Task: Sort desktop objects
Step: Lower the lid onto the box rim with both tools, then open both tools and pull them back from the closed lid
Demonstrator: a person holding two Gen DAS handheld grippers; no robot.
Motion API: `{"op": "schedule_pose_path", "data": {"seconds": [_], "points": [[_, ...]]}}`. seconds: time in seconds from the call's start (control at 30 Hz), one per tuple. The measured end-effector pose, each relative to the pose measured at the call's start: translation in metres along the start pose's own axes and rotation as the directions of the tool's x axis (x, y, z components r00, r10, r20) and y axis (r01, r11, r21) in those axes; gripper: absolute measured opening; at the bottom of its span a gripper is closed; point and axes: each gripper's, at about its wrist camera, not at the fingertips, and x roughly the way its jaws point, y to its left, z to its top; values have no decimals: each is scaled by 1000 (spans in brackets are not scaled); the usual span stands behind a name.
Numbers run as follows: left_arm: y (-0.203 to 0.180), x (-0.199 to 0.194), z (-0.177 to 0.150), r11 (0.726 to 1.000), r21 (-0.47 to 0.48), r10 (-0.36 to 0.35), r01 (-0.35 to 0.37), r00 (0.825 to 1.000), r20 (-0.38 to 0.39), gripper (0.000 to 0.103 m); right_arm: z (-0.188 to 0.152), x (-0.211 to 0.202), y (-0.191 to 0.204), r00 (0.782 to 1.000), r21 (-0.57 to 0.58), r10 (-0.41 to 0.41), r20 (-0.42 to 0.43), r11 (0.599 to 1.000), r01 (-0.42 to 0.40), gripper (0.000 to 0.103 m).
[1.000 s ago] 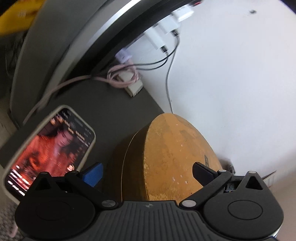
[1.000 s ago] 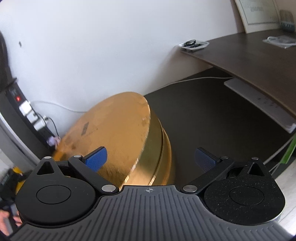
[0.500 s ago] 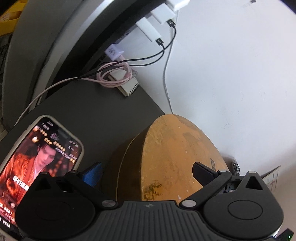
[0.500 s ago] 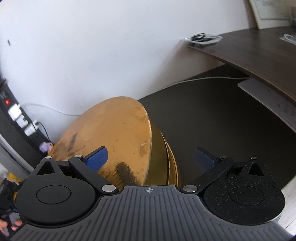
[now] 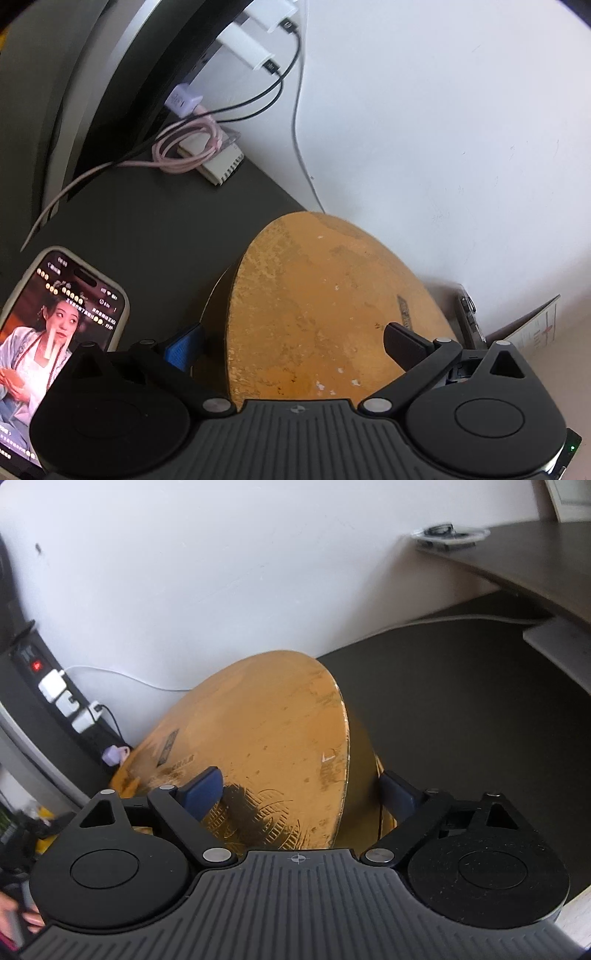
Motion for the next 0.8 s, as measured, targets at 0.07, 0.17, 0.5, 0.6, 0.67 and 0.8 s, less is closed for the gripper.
{"op": "schedule_pose_path", "data": {"seconds": [0.07,0.17,0.5,0.6,0.67,0.8], "points": [[-7,-5,0,1000,30,4,-4,1000,14,102,-1,2,-4,1000,20,4,-4,1000,-3,93],[-18,-12,-1,997,76,3,-6,999,45,102,-3,7,-15,999,81,27,-23,996,-25,93],[-34,-18,-11,978,200,37,-50,997,68,101,-10,4,-24,996,112,66,-52,992,-59,93],[-47,-29,-16,958,266,75,-105,990,119,101,-9,-9,-22,998,108,24,-60,994,-17,97],[-59,-43,-22,936,325,81,-133,982,169,102,-9,-29,-16,1000,58,-26,-17,998,27,99],[-89,-63,-46,864,470,97,-178,977,191,102,-14,-70,12,995,-63,-75,69,995,80,100]]}}
